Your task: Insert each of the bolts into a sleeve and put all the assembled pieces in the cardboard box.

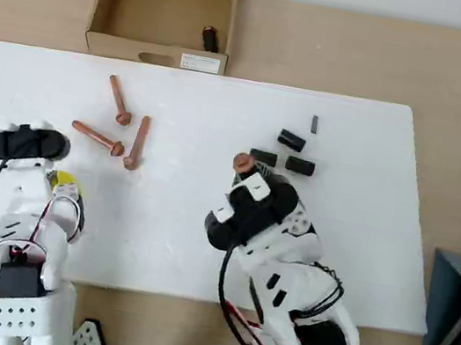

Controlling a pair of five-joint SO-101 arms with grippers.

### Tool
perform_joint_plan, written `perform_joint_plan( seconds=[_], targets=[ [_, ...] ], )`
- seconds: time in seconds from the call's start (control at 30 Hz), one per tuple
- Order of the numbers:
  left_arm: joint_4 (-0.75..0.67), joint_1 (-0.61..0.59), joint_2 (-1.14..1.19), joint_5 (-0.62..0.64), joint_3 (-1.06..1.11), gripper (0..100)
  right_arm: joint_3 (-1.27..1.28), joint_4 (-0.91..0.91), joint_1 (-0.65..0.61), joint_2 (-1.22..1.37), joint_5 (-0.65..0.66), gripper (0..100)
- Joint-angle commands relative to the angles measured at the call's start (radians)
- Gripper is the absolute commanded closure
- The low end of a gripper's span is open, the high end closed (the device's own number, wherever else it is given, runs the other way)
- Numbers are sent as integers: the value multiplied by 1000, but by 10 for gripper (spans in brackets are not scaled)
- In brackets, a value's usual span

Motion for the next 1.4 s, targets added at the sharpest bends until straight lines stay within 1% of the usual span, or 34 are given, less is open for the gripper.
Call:
perform_joint_plan(
  seconds=[0.0,0.07,0.37,0.47,0.63,0.73,0.8,0.9,1.17,1.37],
  targets=[
    [-14,-8,-7,-8,14,998,-140,-84,15,39,3,989],
    [-17,-6,-7,-8,14,998,-206,-117,15,157,-2,989],
    [-12,9,-7,-12,14,997,-641,-236,19,806,-127,989],
    [-12,29,-7,-21,15,997,-769,-278,19,1015,-132,989],
    [-8,84,-4,-89,15,998,-970,-410,19,1340,-132,989],
    [20,124,-7,-140,15,998,-1116,-488,19,1531,-132,989],
    [28,147,-7,-167,15,998,-1230,-520,19,1659,-132,989],
    [32,147,-7,-169,14,998,-1420,-532,19,1856,-132,989],
    [32,147,-7,-169,12,998,-1969,-526,19,2367,-121,989],
    [32,147,-7,-169,12,998,-2299,-525,19,2701,23,988]
  ],
)
